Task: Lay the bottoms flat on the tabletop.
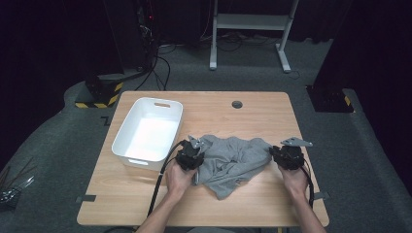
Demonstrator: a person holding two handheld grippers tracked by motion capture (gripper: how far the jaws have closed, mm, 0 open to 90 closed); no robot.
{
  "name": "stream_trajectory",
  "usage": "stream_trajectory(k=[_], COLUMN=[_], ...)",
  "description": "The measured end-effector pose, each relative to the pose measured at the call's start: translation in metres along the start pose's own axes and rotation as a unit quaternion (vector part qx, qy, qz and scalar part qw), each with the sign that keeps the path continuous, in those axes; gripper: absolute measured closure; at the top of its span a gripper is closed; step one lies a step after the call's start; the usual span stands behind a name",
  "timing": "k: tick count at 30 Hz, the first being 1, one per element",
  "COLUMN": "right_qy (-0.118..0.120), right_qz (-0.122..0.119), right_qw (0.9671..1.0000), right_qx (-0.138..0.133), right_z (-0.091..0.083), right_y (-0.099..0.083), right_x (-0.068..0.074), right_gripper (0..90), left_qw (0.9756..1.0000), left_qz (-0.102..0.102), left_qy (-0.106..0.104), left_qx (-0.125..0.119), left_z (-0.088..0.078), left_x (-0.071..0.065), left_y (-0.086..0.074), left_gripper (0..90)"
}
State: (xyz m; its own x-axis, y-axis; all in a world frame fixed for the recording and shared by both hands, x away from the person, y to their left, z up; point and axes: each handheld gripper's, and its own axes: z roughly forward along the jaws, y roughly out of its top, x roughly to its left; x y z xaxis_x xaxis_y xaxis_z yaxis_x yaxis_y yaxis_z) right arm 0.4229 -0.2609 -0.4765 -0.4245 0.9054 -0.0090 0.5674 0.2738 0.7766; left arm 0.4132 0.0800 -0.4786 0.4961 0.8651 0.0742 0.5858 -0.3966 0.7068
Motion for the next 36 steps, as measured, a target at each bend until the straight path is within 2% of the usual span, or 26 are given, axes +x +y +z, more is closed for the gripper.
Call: stream_trajectory(k=[2,5,8,11,13,15,17,18,21,23,25,28,30,32,36], right_qy=[0.002,0.01,0.009,0.008,0.007,-0.004,-0.016,-0.018,-0.019,-0.01,0.004,0.015,0.016,0.015,0.019], right_qz=[-0.007,-0.019,-0.005,0.004,-0.001,-0.019,-0.038,-0.038,-0.043,-0.031,-0.017,0.001,0.012,0.025,0.035], right_qw=[0.9999,0.9998,0.9996,0.998,0.9956,0.9928,0.9929,0.9926,0.9924,0.9944,0.9968,0.9983,0.9985,0.9984,0.9977], right_qx=[-0.007,-0.004,0.026,0.062,0.093,0.118,0.112,0.114,0.114,0.1,0.078,0.056,0.051,0.048,0.054], right_z=[0.001,0.01,0.026,0.039,0.045,0.049,0.047,0.045,0.042,0.038,0.034,0.034,0.039,0.043,0.051], right_y=[0.008,0.017,0.02,0.019,0.015,0.009,0.002,0.001,0.0,0.001,0.005,0.009,0.011,0.013,0.018], right_x=[0.007,0.015,0.015,0.012,0.011,0.012,0.012,0.011,0.008,0.007,0.006,0.004,0.003,0.001,0.0], right_gripper=[59.9,54.7,51.3,52.5,56.7,62.0,67.6,69.5,68.7,64.4,59.2,53.2,50.5,48.0,46.2], left_qw=[0.9999,0.9997,0.9995,0.9989,0.9988,0.9984,0.9981,0.9979,0.9977,0.9987,0.9995,0.9995,0.9992,0.9989,0.9983], left_qz=[-0.004,-0.02,-0.029,-0.022,-0.01,-0.006,-0.003,-0.006,-0.003,-0.001,-0.01,-0.03,-0.038,-0.047,-0.047], left_qy=[-0.002,-0.006,-0.01,-0.013,-0.01,-0.011,-0.013,-0.015,-0.017,-0.014,-0.013,-0.011,-0.008,-0.006,0.009], left_qx=[-0.012,-0.009,0.012,0.039,0.047,0.056,0.061,0.063,0.065,0.048,0.027,-0.003,-0.01,-0.005,0.032], left_z=[0.002,0.009,0.02,0.029,0.031,0.03,0.029,0.027,0.022,0.019,0.017,0.016,0.018,0.025,0.043], left_x=[0.0,0.002,0.004,0.002,0.0,-0.001,-0.001,0.0,0.0,0.0,0.003,0.008,0.01,0.011,0.011], left_y=[0.007,0.015,0.017,0.015,0.011,0.006,0.0,-0.001,-0.002,0.0,0.005,0.013,0.019,0.024,0.028], left_gripper=[54.5,48.5,48.1,53.2,57.9,62.4,65.6,66.6,67.4,63.4,53.8,45.9,43.2,42.2,43.4])
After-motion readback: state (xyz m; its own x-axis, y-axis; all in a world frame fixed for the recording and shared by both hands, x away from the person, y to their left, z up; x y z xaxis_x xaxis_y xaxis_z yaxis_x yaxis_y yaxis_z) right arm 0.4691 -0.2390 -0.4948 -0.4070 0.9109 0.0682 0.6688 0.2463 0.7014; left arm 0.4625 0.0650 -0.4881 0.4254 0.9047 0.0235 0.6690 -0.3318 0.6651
